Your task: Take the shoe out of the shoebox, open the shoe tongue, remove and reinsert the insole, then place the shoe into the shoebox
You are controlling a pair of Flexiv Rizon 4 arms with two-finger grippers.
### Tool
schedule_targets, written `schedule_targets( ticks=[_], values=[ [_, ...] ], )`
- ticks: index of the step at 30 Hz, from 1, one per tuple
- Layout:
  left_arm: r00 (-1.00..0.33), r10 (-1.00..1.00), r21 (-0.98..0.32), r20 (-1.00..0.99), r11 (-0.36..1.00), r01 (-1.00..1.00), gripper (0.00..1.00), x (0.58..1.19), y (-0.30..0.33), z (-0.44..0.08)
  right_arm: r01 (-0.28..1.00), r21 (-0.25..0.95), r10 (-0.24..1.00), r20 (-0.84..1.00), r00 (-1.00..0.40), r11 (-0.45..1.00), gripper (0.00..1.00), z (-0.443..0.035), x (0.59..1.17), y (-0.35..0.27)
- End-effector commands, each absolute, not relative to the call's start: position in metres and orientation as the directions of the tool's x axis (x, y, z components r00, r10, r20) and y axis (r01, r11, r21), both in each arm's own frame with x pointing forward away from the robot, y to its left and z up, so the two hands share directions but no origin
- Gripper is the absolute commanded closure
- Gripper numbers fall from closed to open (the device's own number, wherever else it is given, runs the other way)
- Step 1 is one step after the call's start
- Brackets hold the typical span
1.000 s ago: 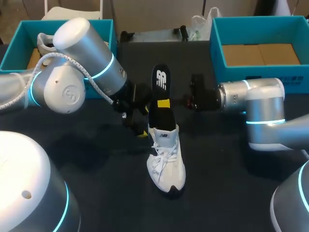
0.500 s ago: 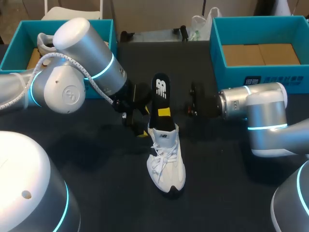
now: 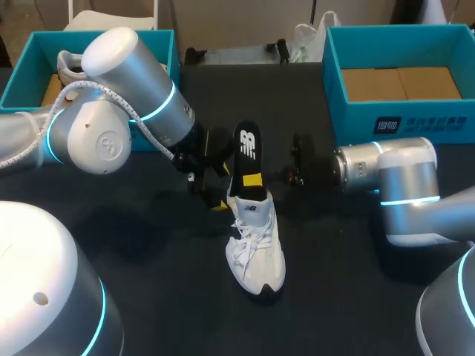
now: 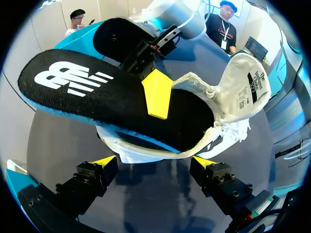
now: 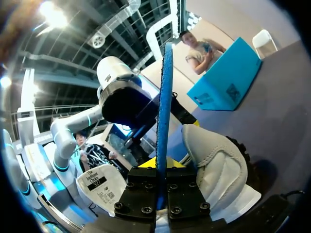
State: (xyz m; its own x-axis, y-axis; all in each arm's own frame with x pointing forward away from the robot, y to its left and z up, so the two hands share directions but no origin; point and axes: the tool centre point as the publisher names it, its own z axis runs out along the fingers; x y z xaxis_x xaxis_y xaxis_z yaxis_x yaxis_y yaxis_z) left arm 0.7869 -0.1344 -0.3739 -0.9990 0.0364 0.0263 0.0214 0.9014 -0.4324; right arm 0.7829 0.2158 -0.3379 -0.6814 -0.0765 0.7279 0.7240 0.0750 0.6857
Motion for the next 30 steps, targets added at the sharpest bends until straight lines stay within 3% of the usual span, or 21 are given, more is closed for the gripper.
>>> schedule_targets(
  ticks=[1,24,26,30],
  values=[
    [-0.999,0.037,-0.433,0.025,0.901,0.022,0.0,0.787,-0.134,-0.375,0.725,0.685,-0.077,0.729,-0.681,0.077,1.0,-0.342,0.784,0.219],
    [-0.999,0.037,-0.433,0.025,0.901,0.022,0.0,0.787,-0.134,-0.375,0.744,0.656,0.004,0.749,-0.662,0.128,1.0,-0.352,0.761,0.225],
    [-0.999,0.037,-0.433,0.025,0.901,0.022,0.0,0.787,-0.134,-0.375,0.737,0.663,0.005,0.743,-0.669,0.128,0.88,-0.349,0.762,0.225],
    [-0.999,0.037,-0.433,0.025,0.901,0.022,0.0,0.787,-0.134,-0.375,0.723,0.677,0.01,0.729,-0.685,0.134,0.8,-0.343,0.762,0.225]
  ],
)
